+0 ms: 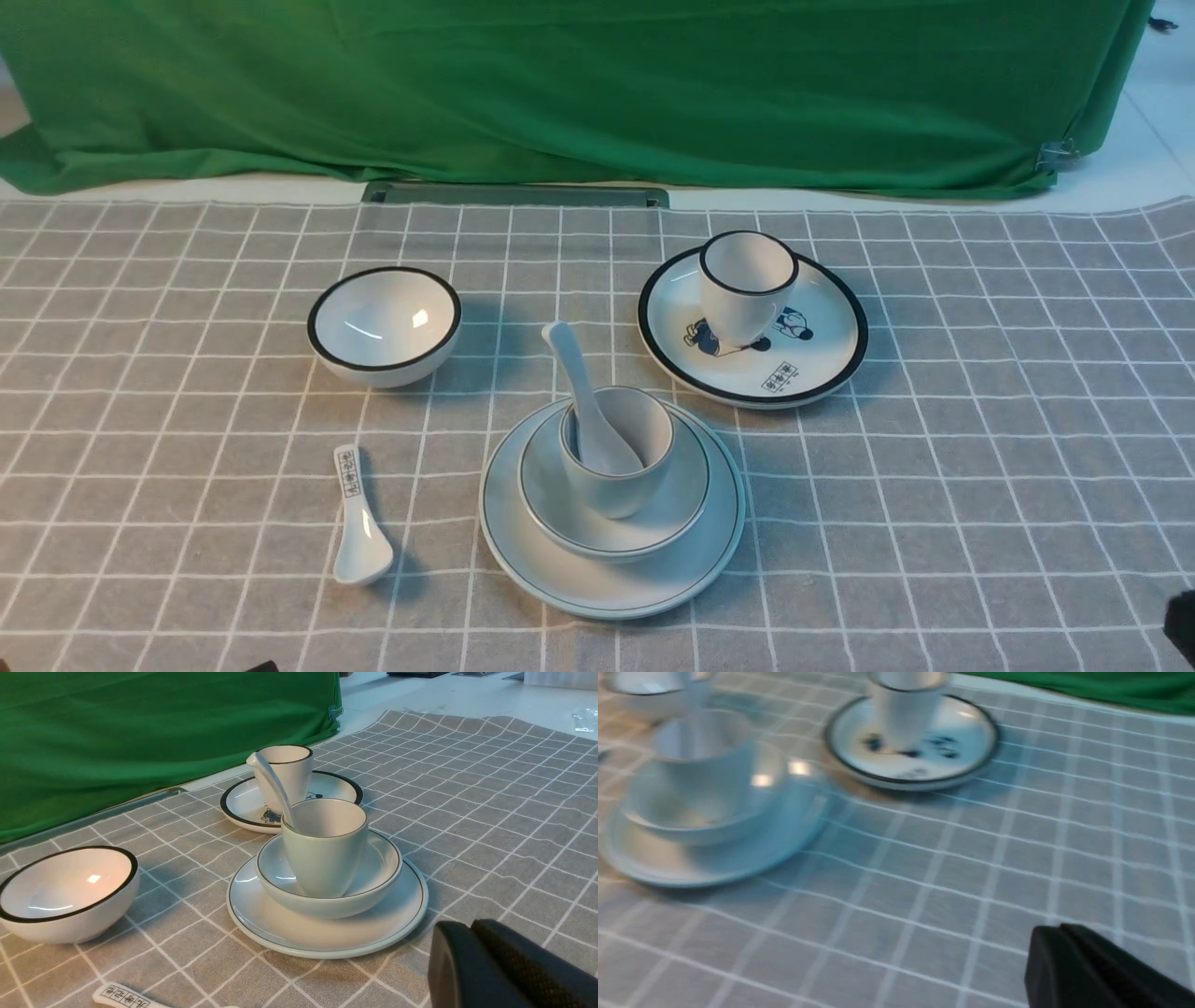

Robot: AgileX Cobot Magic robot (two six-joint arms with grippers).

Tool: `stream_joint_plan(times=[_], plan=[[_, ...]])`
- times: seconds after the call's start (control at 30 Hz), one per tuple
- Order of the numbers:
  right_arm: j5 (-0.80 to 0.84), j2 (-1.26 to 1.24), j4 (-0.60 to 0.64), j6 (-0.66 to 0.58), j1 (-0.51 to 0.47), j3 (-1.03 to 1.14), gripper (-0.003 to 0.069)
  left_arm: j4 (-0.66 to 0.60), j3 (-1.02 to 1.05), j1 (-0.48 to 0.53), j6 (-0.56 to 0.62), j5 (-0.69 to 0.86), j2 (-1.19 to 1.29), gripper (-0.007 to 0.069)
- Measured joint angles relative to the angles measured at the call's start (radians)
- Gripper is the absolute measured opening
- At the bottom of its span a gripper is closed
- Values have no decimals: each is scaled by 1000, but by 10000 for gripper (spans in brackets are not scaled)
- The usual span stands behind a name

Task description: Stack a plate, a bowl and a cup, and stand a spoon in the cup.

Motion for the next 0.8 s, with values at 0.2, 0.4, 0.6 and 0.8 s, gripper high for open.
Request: stream_joint_plan(times=[0.2,0.4,0.6,0.8], plan=[[60,-189,0,-3,-111,94,16,1,0,0,0,0,1,11],[100,-210,0,-8,-175,94,16,1,0,0,0,0,4,11],[102,-210,0,-10,-186,94,19,1,0,0,0,0,4,11],[102,-210,0,-10,-187,94,22,1,0,0,0,0,4,11]])
